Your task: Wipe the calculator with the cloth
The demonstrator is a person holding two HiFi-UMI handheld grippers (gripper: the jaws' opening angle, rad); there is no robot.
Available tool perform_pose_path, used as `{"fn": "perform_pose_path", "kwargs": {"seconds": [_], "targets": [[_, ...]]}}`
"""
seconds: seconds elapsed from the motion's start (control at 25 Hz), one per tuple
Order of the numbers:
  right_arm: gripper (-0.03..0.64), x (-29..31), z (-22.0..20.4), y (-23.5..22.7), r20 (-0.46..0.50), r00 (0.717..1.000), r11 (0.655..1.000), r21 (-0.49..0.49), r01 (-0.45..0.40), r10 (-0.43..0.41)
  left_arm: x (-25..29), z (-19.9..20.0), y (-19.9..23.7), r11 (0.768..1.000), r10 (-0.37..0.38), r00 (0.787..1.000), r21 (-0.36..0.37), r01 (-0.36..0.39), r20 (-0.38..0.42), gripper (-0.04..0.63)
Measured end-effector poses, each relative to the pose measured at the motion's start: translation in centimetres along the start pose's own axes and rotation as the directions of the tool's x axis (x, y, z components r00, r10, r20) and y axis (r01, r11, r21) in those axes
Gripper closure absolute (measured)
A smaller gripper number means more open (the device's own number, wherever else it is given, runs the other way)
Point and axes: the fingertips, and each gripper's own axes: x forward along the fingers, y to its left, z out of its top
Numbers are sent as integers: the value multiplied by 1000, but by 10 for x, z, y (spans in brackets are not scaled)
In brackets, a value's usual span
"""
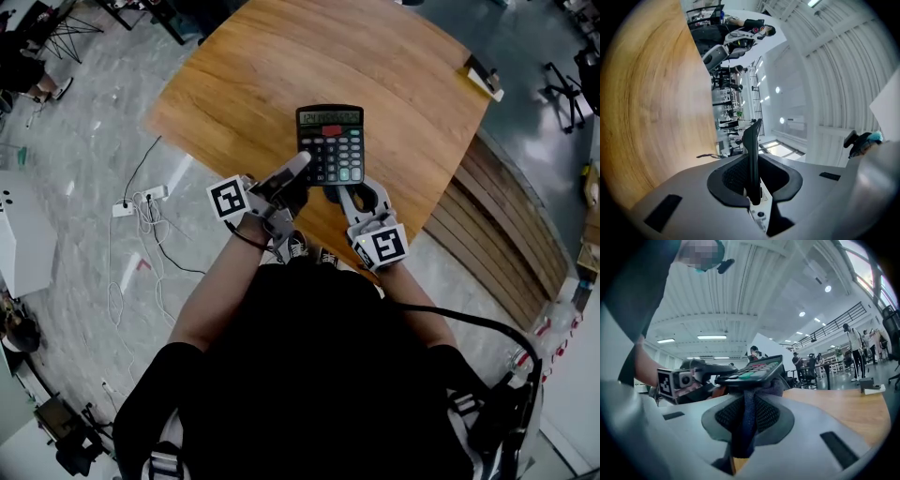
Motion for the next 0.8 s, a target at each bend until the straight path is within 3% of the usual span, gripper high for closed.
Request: {"fn": "perform_pose_path", "kwargs": {"seconds": [0.16,0.44,0.68,0.8], "targets": [[565,-4,3,12,19,1000,1000,1,-4,4,-1,10,-4,999,-28,999,-37,30,35,523],[565,8,17,-38,48,992,993,8,118,-119,-1,-11,-9,994,-58,998,-96,58,-3,523],[565,7,16,24,52,998,997,-79,-13,18,0,0,-13,993,-66,998,-96,68,23,523],[565,8,12,32,30,999,996,-83,-30,33,1,0,-19,993,-77,997,-92,78,13,523]]}}
